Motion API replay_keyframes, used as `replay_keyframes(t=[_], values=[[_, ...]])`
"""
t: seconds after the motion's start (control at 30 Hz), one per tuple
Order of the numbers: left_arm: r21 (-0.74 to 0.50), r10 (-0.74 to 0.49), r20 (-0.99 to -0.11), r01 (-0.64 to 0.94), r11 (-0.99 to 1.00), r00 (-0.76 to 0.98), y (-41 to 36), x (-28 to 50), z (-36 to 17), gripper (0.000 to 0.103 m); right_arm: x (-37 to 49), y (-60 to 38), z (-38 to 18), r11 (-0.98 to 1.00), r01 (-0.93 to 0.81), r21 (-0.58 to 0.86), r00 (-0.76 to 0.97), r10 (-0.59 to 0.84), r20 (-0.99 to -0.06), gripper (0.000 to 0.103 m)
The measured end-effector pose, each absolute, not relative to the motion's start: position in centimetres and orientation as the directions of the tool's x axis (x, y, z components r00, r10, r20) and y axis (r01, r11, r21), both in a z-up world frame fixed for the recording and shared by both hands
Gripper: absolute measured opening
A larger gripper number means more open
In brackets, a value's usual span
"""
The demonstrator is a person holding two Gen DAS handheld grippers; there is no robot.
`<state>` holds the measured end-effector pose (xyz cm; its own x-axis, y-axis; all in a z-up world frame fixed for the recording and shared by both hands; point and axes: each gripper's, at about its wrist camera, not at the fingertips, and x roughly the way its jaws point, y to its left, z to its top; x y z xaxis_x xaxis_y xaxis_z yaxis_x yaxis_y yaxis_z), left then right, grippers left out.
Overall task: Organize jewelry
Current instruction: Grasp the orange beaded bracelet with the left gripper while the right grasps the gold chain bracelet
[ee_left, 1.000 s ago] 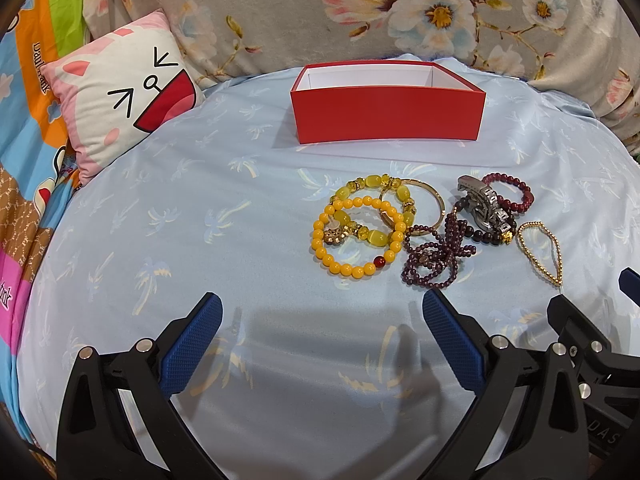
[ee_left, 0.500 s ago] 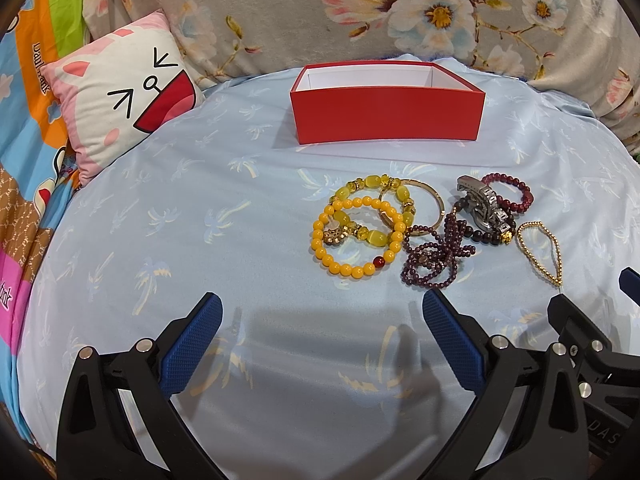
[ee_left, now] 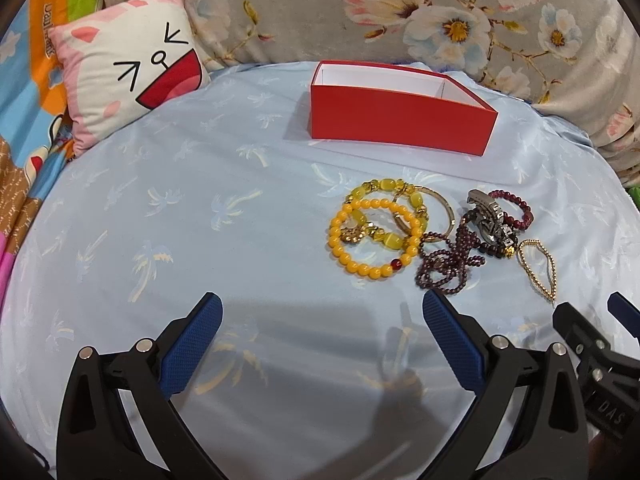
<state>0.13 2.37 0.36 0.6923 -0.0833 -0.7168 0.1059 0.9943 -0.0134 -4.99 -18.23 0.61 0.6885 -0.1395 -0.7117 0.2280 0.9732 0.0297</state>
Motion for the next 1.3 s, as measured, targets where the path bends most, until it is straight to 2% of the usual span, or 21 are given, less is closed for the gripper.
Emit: replay_keyframes(t=[0.17,0.33,0.5,0.57,0.7,0.8,0.83,0.87,0.9,0.97,1.03,1.13,1.3], values=[[0.019,-0.056,-0.717,0.1,0.995,0.695,3.8,0.6,0.5,0.096,-5.0,-18.3,0.6,0.975,0.221,0.036,0.691,-0.13,-0.711,0.096],[-0.021,-0.083,-0.72,0.098,0.995,0.689,4.8,2.5,1.1,0.095,-4.9,-18.4,0.5,0.974,0.223,0.042,0.69,-0.127,-0.712,0.096],[-0.01,-0.102,-0.74,0.141,0.99,0.664,3.5,4.2,0.2,0.083,-4.8,-18.3,0.5,0.973,0.226,0.056,0.691,-0.12,-0.713,0.096],[-0.007,-0.107,-0.761,0.156,0.988,0.64,2.9,4.8,-0.6,0.07,-4.7,-18.3,0.5,0.973,0.225,0.057,0.691,-0.119,-0.713,0.096],[-0.017,-0.109,-0.765,0.149,0.989,0.635,2.8,5.7,-0.7,0.065,-4.7,-18.3,0.5,0.973,0.224,0.058,0.691,-0.117,-0.713,0.096],[-0.009,-0.109,-0.762,0.158,0.987,0.638,2.4,5.9,-0.6,0.054,-4.5,-18.2,0.4,0.974,0.22,0.057,0.689,-0.113,-0.716,0.096],[-0.001,-0.112,-0.761,0.171,0.985,0.639,2.1,5.8,-0.6,0.047,-4.4,-18.2,0.3,0.974,0.218,0.057,0.688,-0.112,-0.717,0.096],[0.0,-0.118,-0.759,0.181,0.983,0.64,1.9,5.7,-0.6,0.035,-4.4,-18.2,0.3,0.974,0.216,0.059,0.688,-0.109,-0.717,0.096],[-0.003,-0.124,-0.758,0.187,0.982,0.641,1.9,5.6,-0.6,0.03,-4.3,-18.2,0.3,0.975,0.213,0.062,0.687,-0.104,-0.719,0.096],[-0.02,-0.145,-0.756,0.199,0.98,0.639,1.9,5.4,-0.5,0.013,-4.1,-18.5,0.4,0.975,0.212,0.073,0.687,-0.095,-0.721,0.096],[-0.061,-0.182,-0.752,0.208,0.976,0.633,2.3,5.2,-0.4,0.007,-4.2,-18.9,0.6,0.974,0.213,0.074,0.691,-0.096,-0.716,0.095],[-0.098,-0.217,-0.736,0.216,0.971,0.641,2.7,4.5,-0.2,0.007,-4.0,-19.7,1.1,0.971,0.223,0.085,0.694,-0.098,-0.713,0.09],[-0.116,-0.253,-0.705,0.245,0.963,0.662,2.4,2.7,0.3,0.007,-3.2,-20.3,1.1,0.971,0.211,0.109,0.68,-0.066,-0.73,0.072]])
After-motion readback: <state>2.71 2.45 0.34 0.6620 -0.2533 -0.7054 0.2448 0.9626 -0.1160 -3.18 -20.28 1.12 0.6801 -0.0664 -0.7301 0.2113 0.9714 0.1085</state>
